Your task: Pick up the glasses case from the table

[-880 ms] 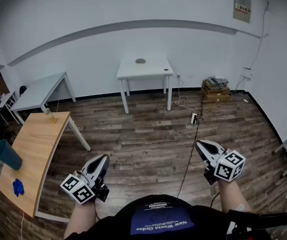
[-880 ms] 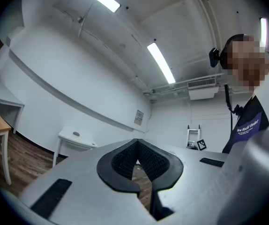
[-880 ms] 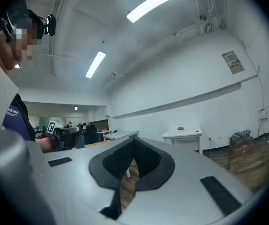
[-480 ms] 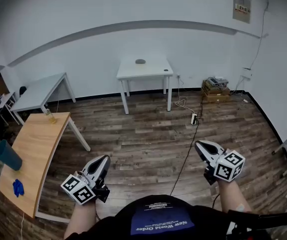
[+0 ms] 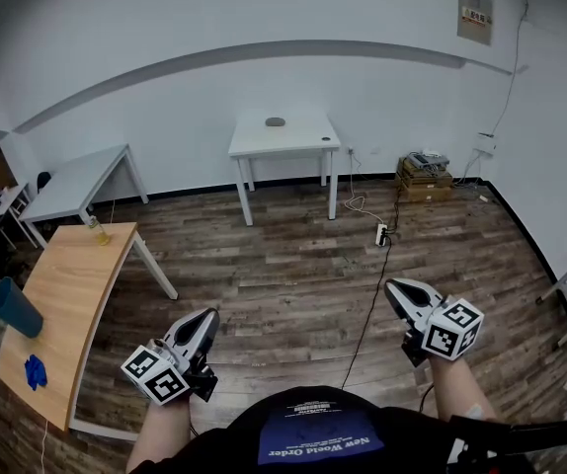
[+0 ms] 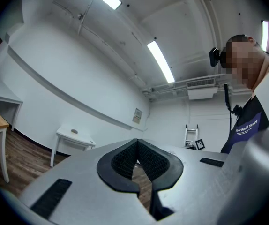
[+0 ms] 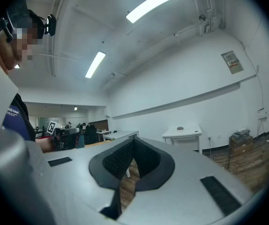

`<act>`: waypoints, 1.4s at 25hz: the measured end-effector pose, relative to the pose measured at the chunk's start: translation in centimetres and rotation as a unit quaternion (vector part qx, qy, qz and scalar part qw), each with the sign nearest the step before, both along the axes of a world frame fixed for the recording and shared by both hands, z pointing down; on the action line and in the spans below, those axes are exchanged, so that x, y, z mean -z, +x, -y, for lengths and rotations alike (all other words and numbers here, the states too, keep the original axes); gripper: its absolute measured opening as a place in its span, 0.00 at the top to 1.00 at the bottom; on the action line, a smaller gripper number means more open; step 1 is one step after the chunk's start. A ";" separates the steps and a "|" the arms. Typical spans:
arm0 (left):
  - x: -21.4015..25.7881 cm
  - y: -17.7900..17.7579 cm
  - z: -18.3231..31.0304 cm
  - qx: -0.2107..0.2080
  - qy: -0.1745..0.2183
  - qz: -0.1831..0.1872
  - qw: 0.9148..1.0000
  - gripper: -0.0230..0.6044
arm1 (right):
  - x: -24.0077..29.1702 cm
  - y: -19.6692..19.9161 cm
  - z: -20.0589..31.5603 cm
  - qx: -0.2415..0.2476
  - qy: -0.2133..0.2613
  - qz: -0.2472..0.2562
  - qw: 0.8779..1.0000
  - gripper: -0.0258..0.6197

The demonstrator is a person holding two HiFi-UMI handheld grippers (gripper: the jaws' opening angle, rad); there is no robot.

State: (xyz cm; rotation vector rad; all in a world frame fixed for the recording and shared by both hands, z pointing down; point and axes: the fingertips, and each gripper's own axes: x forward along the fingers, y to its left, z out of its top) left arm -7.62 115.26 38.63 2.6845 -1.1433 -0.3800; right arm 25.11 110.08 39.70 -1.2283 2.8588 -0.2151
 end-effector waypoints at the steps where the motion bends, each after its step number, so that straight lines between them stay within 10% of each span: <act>1: -0.1 0.1 0.0 -0.001 -0.002 0.000 1.000 0.96 | 0.0 0.1 0.0 0.000 0.000 0.002 1.000 0.96; 25: -0.8 16.2 -0.8 -0.021 -0.035 0.021 0.999 0.96 | -2.5 13.2 -1.4 0.029 -0.022 0.011 0.999 0.96; 35: -2.2 11.4 4.6 -0.036 -0.032 0.014 0.999 0.96 | -3.6 7.7 3.8 0.028 -0.027 0.000 0.999 0.96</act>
